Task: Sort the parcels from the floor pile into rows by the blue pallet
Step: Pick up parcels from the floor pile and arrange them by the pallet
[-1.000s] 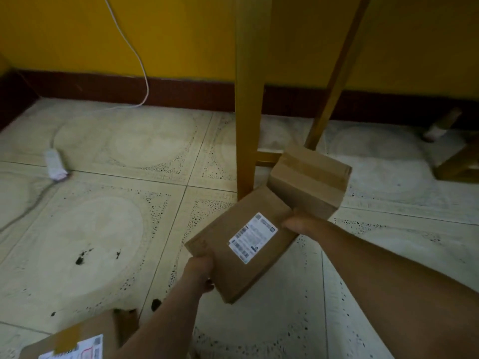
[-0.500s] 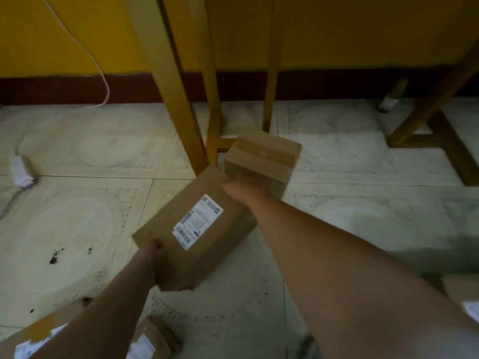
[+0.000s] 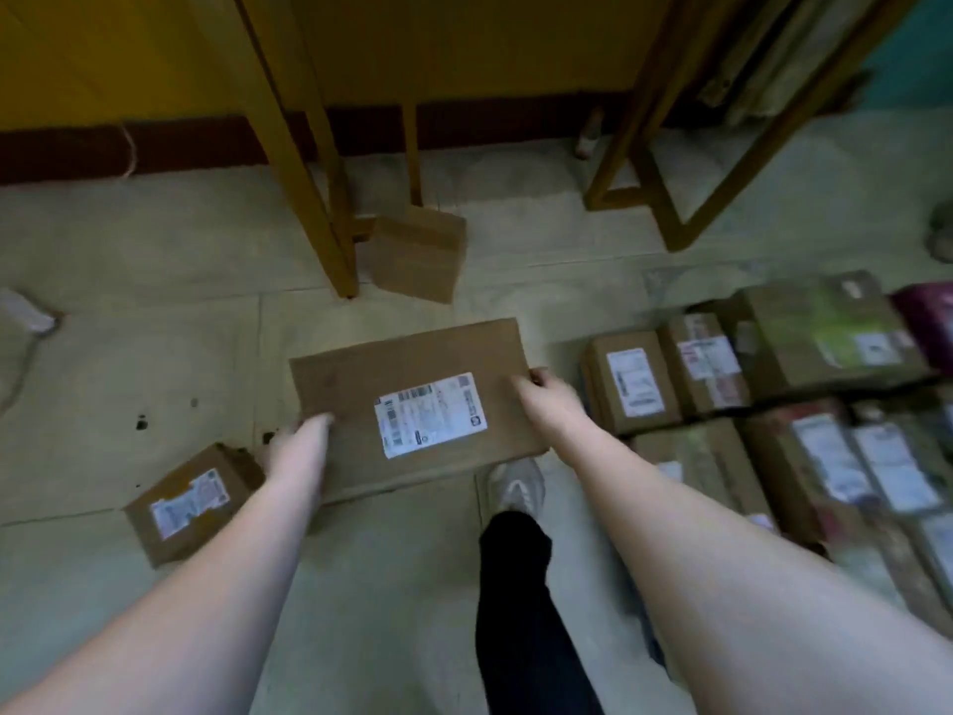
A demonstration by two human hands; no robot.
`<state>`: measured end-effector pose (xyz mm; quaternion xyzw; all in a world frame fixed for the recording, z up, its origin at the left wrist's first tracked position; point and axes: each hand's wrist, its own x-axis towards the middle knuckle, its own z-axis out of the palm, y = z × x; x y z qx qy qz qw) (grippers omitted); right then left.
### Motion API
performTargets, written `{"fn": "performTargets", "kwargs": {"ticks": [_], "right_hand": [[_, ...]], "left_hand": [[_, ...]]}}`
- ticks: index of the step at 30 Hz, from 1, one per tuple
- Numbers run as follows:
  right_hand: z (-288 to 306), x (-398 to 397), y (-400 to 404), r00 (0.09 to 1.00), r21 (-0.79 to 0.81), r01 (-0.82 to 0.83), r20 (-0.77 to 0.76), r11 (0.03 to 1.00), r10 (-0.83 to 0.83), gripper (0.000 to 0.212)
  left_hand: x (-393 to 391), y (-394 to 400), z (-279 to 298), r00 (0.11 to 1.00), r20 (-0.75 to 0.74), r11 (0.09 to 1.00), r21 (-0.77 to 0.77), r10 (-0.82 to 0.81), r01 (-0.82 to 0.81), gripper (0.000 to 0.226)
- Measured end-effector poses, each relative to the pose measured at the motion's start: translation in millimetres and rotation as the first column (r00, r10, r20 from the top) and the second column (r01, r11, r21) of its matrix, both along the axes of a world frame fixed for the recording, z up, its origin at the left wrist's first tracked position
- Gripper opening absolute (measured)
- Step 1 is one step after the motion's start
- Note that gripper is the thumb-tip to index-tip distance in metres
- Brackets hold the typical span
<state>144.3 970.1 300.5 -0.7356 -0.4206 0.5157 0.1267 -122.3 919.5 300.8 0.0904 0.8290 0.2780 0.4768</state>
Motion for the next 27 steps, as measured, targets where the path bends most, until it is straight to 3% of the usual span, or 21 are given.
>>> {"fn": "performTargets", "kwargs": {"ticks": [4,8,13,17,20,23,27], "right_hand": [[67.5,81.5,-78.1,0.993,0.000,0.099,0.062,0.995,-0.099,0.042],[95.2,150.3,-126.6,0.975,0.014,0.211,0.070,0.977,-0.212,0.040],[105.3,263.9,-191.6,0.943,0.027,0.325,0.063,0.945,-0.326,0.032],[108.3,368.1,-245.8,0.915,0.032,0.399,0.050,0.917,-0.400,0.036],[121.0,458.0,-282.3,0.899,0.010,0.436,0.033,0.900,-0.436,0.046],[139.4,549.5,-308.3,0.861,0.004,0.508,-0.012,0.861,-0.508,0.041],[160.9,643.0,-320.4,0.827,0.011,0.562,-0.001,0.827,-0.562,0.050]], "left_hand": [[70.6,-43.8,82.0,0.967,-0.103,0.968,0.077,-0.232,0.241,0.044],[138.7,-72.9,118.3,0.925,-0.110,0.911,0.162,-0.364,0.378,0.011],[240.4,-116.0,121.8,0.884,0.010,0.865,0.214,-0.467,0.454,0.018],[340.9,-148.9,116.7,0.834,0.034,0.823,0.189,-0.550,0.535,0.036],[431.0,-169.2,128.3,0.802,0.042,0.793,0.187,-0.596,0.579,0.027],[520.6,-177.2,147.6,0.755,0.092,0.756,0.194,-0.649,0.625,0.018],[617.4,-177.1,170.3,0.702,0.152,0.717,0.204,-0.696,0.667,0.021]]}}
